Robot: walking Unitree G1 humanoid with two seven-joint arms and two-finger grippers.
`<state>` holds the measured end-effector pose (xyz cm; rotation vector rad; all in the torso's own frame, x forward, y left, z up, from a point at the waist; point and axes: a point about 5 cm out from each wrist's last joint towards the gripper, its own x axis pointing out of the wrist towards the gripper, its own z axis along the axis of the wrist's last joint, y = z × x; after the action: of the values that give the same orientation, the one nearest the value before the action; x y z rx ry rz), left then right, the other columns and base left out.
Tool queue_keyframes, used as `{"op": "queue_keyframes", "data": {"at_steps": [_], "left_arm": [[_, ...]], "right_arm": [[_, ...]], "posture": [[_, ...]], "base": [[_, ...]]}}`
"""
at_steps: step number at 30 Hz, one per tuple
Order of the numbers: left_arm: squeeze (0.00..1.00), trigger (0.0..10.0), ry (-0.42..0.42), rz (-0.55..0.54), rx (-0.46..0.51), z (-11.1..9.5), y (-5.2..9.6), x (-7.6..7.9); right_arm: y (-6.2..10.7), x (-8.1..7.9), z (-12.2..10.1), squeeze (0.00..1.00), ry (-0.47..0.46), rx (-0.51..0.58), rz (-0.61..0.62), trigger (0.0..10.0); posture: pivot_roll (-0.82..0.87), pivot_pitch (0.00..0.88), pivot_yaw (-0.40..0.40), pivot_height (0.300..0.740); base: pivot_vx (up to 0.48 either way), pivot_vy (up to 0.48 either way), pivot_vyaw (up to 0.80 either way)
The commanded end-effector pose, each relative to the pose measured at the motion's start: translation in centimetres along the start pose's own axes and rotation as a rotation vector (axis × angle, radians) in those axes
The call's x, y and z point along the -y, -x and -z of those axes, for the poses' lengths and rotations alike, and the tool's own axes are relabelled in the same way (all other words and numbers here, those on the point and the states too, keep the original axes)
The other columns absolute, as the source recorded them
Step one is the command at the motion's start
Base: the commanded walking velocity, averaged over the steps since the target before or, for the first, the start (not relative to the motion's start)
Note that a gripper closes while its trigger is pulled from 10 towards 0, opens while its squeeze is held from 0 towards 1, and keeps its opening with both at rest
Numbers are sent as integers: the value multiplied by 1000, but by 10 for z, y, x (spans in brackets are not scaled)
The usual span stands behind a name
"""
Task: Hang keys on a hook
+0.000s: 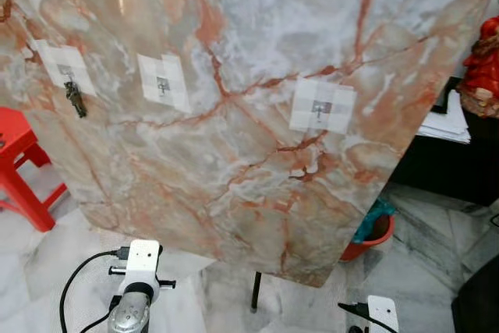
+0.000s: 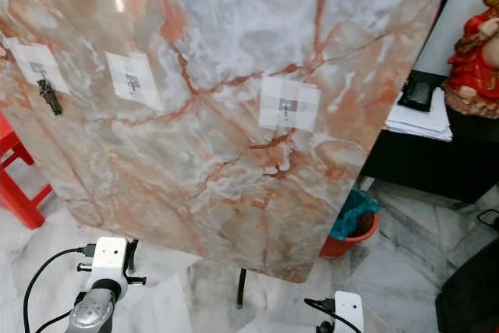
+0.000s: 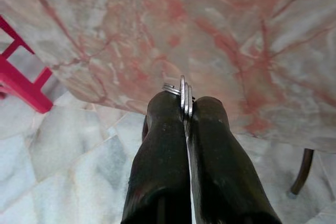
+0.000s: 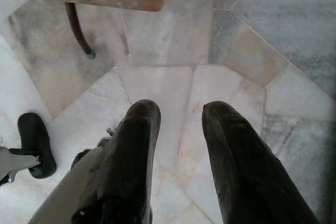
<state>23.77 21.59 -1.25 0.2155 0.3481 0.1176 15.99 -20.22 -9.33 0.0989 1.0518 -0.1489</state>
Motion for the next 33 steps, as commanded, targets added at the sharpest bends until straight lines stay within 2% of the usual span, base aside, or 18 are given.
{"op": "queue_keyframes", "data": {"at_steps": [1,5,24,33], "left_arm": [[0,10000,16,-4,7,0,1,1],[0,10000,21,-6,16,-1,0,1],[0,10000,25,9,30,-3,0,4],[0,10000,31,31,42,-6,0,7]], "right_arm": [[1,3,2,0,1,-7,8,10000],[1,3,2,0,3,-7,7,10000],[1,3,3,0,15,-10,5,10000],[0,2,3,0,21,-10,2,10000]], "posture": [[-49,0,-70,740],[-47,0,-71,740],[-48,0,-72,740],[-47,0,-70,740]], "base": [[0,0,0],[0,0,0],[275,0,0],[0,0,0]]}}
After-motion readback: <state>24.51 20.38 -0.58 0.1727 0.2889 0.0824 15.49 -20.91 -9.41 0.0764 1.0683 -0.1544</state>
